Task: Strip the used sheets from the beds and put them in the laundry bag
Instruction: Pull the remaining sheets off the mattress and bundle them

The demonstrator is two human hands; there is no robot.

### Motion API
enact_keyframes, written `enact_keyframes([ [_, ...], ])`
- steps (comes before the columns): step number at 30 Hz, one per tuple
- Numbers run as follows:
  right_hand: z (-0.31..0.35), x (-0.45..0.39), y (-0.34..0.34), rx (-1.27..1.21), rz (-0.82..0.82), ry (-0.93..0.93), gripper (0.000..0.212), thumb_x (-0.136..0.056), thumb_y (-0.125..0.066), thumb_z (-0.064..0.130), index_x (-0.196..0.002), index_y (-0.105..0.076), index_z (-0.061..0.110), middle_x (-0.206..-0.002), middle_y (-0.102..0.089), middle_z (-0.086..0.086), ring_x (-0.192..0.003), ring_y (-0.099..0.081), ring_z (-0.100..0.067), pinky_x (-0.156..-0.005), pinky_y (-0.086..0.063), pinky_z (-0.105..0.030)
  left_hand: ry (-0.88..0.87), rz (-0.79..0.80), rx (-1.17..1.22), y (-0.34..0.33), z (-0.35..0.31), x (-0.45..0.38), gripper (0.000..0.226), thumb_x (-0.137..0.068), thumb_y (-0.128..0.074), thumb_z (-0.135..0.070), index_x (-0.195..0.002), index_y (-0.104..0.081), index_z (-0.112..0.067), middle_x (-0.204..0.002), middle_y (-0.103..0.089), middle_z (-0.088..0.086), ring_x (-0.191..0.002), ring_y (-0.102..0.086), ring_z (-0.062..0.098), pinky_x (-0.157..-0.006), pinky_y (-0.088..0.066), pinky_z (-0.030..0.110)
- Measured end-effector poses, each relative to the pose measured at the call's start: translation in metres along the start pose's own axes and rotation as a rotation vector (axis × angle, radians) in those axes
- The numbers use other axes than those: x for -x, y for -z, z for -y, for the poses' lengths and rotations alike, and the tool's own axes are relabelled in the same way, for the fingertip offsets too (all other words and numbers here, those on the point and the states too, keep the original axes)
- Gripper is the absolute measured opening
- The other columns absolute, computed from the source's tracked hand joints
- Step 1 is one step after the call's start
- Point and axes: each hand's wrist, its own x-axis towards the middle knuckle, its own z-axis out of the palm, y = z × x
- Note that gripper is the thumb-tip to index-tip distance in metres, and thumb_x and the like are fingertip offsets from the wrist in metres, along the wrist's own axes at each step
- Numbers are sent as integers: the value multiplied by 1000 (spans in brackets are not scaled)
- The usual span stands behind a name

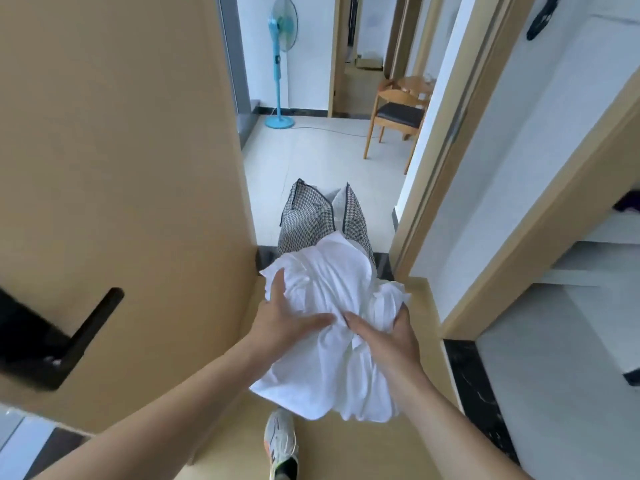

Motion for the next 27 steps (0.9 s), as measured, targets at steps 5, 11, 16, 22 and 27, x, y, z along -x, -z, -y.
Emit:
enact_keyframes([
  [5, 40, -120, -34, 2, -52, -54, 90, -49, -92, 69, -127, -50, 51, -115, -71, 16, -102, -72, -12, -91, -60, -43, -9, 103, 73, 6, -36, -137, 141, -51, -93, -58, -162, -8, -38, -158, -38, -6, -136, -50, 20, -112, -46, 45],
  [11, 94, -252, -70, -1, -121, -81, 95, -50, -90, 69, -133, -50, 44, -113, -69, 17, -105, -69, -15, -95, -57, -45, -34, 129, 19, 19, -86, -288, 129, -56, -93, -56, -157, -13, -51, -141, -49, -10, -124, -52, 16, -108, -47, 41],
  [16, 112, -376, -102, -34, -106, -108, 86, -50, -90, 64, -126, -57, 43, -109, -74, 17, -103, -71, -13, -96, -58, -46, 21, 150, 1, 19, -106, -416, 136, -43, -89, -63, -155, -12, -55, -144, -52, -4, -130, -54, 24, -109, -48, 48],
  [22, 123, -559, -158, 43, 7, -156, 101, -44, -82, 74, -133, -50, 39, -120, -67, 11, -116, -64, -23, -105, -51, -49, 158, 49, 20, 17, -110, -584, 138, -41, -96, -61, -152, -13, -60, -147, -53, -4, -129, -56, 24, -105, -51, 51],
  [27, 145, -673, -204, 55, 107, -232, 110, -43, -80, 77, -140, -46, 39, -124, -66, 9, -119, -63, -24, -105, -50, -48, 249, -5, -9, 38, -134, -691, 136, -46, -95, -55, -154, -12, -57, -140, -56, -9, -124, -59, 22, -104, -51, 52],
])
